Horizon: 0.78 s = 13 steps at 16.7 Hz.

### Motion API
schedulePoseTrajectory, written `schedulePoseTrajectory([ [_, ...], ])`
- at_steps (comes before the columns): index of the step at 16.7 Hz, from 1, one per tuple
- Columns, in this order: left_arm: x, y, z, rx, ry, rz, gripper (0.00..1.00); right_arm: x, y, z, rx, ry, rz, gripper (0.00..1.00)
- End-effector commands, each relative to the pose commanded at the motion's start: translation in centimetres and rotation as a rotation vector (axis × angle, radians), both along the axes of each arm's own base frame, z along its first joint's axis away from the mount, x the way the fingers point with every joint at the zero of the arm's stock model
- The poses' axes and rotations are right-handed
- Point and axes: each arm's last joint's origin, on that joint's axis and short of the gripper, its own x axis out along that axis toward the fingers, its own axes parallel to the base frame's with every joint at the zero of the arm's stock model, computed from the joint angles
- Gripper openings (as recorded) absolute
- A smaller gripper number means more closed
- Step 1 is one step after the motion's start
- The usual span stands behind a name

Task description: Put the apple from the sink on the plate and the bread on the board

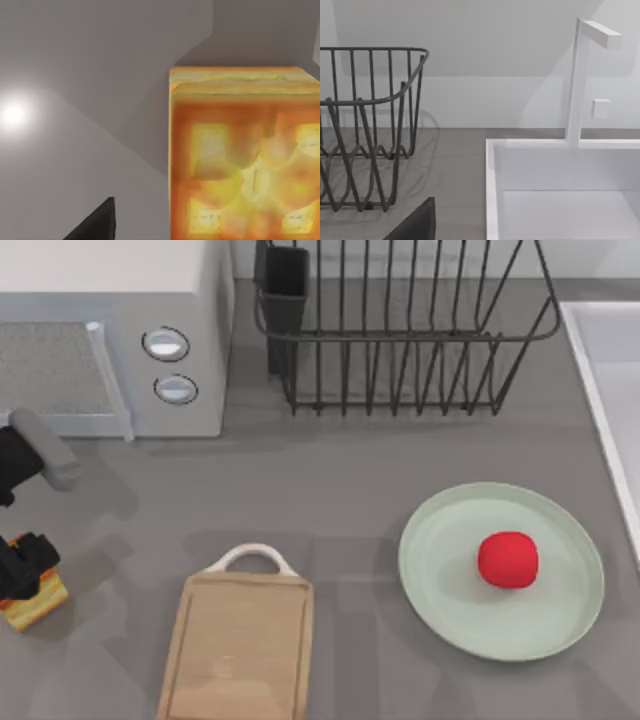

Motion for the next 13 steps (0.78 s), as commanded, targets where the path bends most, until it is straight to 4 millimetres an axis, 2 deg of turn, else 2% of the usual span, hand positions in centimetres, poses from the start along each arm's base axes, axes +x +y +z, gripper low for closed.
schedulePoseTrajectory([
  [2, -0.1, 0.0, -0.1, 0.000, -0.001, 0.000, 1.00, 0.0, 0.0, 0.0, 0.000, 0.000, 0.000, 1.00],
  [4, 0.0, 0.0, -1.2, 0.000, 0.006, 0.000, 1.00, 0.0, 0.0, 0.0, 0.000, 0.000, 0.000, 1.00],
  [10, 0.1, 0.0, -6.5, 0.000, -0.005, 0.000, 1.00, 0.0, 0.0, 0.0, 0.000, 0.000, 0.000, 1.00],
  [13, 0.0, 0.0, -7.0, 0.000, 0.000, 0.000, 1.00, 0.0, 0.0, 0.0, 0.000, 0.000, 0.000, 1.00],
])
